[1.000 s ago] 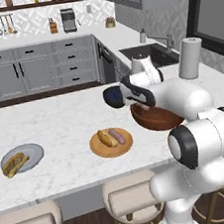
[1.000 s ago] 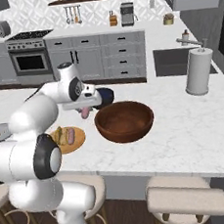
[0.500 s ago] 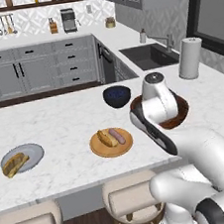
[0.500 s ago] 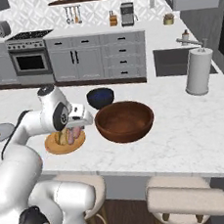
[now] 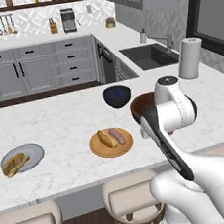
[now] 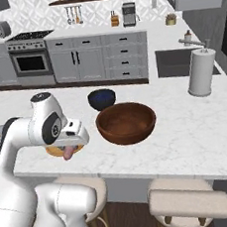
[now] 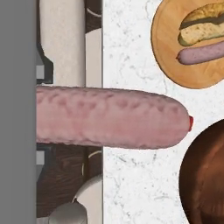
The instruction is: Place one bun and one sausage from the bowl on each plate.
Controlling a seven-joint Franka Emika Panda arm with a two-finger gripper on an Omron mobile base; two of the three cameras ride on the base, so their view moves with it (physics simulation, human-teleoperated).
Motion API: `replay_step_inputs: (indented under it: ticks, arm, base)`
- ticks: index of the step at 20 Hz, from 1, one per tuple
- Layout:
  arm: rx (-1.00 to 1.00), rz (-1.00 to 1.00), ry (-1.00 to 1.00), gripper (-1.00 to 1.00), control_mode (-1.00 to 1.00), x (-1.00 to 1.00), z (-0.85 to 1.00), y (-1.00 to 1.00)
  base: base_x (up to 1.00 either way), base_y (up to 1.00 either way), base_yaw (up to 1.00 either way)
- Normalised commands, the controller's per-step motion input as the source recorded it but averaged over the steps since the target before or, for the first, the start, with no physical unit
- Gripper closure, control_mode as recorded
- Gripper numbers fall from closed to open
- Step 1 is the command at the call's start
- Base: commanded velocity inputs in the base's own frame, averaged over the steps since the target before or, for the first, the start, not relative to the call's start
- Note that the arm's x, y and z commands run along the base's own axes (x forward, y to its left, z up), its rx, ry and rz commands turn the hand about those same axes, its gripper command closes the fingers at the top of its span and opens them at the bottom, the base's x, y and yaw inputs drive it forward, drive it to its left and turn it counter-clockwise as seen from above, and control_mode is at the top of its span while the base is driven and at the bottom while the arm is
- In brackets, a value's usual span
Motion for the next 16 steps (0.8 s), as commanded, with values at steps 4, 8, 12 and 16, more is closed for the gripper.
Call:
replay_step_inputs:
  ticks: [4,8,12,16]
  arm:
    - [0.11,0.00,0.00,1.00,-1.00,-0.18,-0.02,0.10]
    - [0.00,0.00,0.00,1.00,-1.00,0.00,0.00,0.00]
    - [0.00,0.00,0.00,1.00,1.00,0.00,-0.03,0.22]
    - [0.00,0.00,0.00,1.00,1.00,0.00,0.00,0.00]
  base:
    - [0.00,0.00,0.00]
    - [0.00,0.00,0.00]
    - [-0.01,0.50,0.00]
    - [-0.03,1.00,0.00]
